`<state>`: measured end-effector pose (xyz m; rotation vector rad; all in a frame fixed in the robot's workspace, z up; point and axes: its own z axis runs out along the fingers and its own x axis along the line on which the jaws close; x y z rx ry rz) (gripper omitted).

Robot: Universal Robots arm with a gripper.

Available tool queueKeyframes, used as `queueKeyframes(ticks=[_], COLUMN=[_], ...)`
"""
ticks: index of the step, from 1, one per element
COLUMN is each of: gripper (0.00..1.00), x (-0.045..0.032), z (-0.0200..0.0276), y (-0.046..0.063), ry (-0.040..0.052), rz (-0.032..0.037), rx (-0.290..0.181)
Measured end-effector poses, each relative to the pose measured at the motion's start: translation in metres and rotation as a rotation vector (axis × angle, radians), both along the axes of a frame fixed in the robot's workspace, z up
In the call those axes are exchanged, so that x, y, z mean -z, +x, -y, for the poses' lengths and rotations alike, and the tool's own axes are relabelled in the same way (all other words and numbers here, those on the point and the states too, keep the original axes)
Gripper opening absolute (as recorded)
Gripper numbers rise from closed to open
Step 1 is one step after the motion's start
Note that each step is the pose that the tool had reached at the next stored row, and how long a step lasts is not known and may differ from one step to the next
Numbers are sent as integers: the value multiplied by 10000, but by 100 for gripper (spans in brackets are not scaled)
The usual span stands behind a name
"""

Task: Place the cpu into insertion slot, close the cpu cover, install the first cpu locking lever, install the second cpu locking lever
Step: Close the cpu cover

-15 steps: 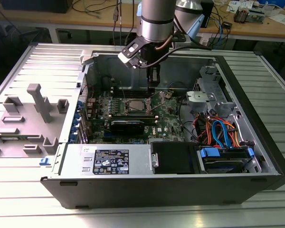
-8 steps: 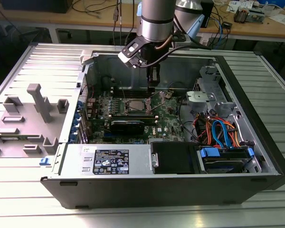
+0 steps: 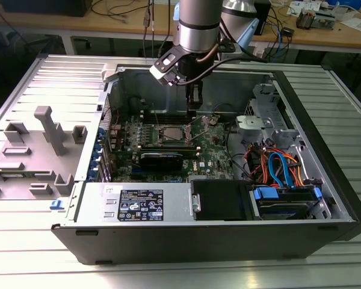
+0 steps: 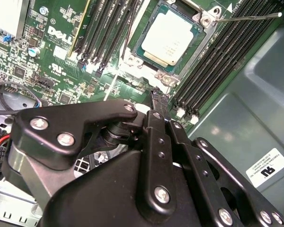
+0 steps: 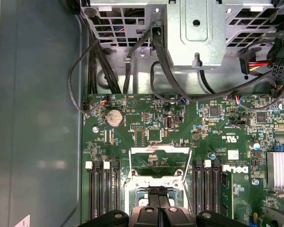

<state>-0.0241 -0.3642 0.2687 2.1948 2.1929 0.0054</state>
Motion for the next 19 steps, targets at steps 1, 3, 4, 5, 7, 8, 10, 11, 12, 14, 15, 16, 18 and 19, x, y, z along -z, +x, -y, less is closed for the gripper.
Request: queueKeyframes(ticks=[1, 3, 4, 5, 7, 8, 10, 11, 12, 14, 15, 16, 18, 19], gripper=[11, 11, 11, 11, 11, 11, 11, 11, 11, 11, 11, 11, 11, 11], x=[0, 0, 0, 0, 0, 0, 0, 0, 0, 0, 0, 0, 0, 0], z=[-1, -7, -11, -15, -18, -21, -25, -29, -31, -35, -38, -41, -46, -47], y=[0, 0, 0, 0, 0, 0, 0, 0, 0, 0, 0, 0, 0, 1], ry=[-2, -8, -13, -20, -26, -30, -39, -44, -46, -53, -56, -60, -71, -73], rz=[0, 0, 0, 0, 0, 0, 0, 0, 1, 0, 0, 0, 0, 0], rx=[0, 1, 1, 1, 0, 1, 1, 1, 1, 1, 0, 0, 0, 0])
